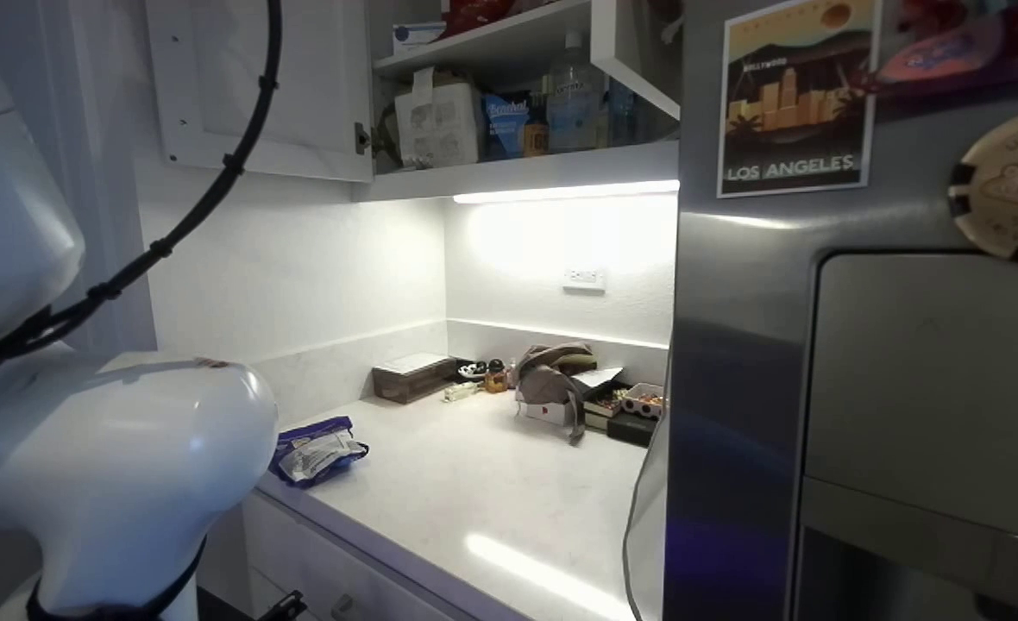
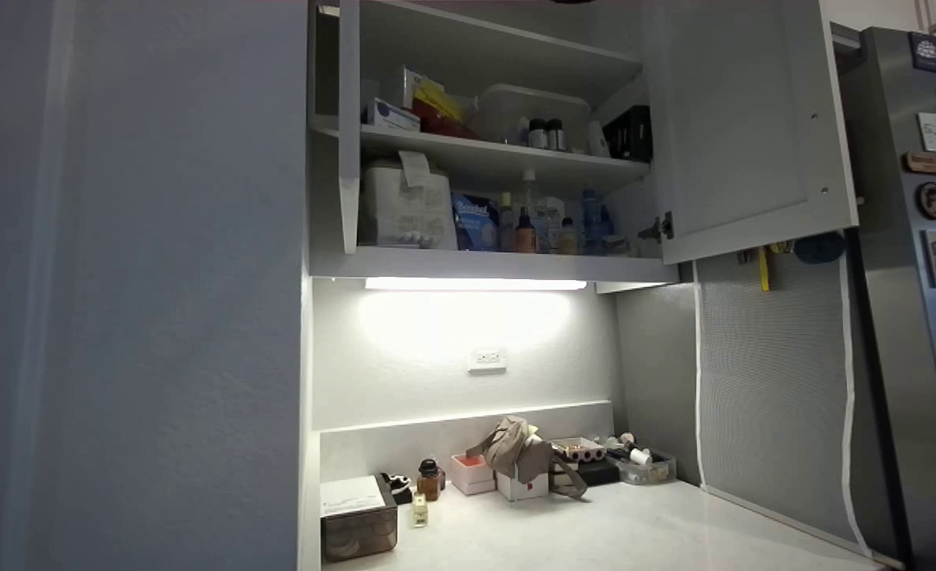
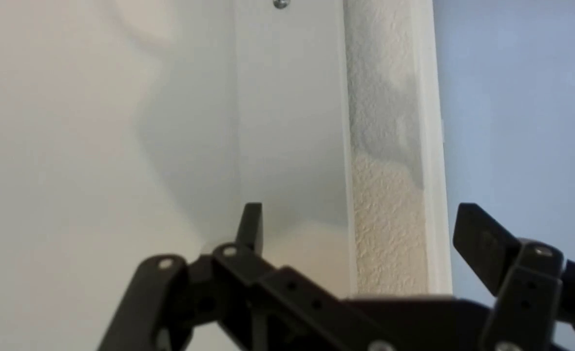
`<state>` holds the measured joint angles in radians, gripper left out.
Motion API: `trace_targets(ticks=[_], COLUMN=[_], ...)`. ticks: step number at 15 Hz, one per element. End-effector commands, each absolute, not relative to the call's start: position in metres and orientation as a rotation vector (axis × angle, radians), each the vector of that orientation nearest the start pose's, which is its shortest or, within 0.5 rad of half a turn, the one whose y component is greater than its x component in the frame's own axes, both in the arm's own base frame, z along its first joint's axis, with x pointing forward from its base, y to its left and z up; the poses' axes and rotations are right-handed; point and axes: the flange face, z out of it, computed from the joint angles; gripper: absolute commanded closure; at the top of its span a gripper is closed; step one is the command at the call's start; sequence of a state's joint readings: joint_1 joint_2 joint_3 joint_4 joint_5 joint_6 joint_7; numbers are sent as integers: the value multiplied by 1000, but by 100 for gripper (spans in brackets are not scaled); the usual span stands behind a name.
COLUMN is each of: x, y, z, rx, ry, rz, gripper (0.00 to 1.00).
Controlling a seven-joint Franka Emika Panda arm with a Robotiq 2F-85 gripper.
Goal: Close the top cabinet doors
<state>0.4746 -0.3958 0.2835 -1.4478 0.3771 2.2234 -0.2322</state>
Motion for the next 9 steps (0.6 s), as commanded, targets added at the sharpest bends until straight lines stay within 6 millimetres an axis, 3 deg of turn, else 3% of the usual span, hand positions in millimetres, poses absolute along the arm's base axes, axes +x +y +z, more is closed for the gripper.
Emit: trace_targets(ticks=[1,9], x=[230,226], y=[329,334], z=[952,945], rx=[-1958,-2053], ry=[-1096,-1080], rz=[-1423,-1658], gripper=[0,0])
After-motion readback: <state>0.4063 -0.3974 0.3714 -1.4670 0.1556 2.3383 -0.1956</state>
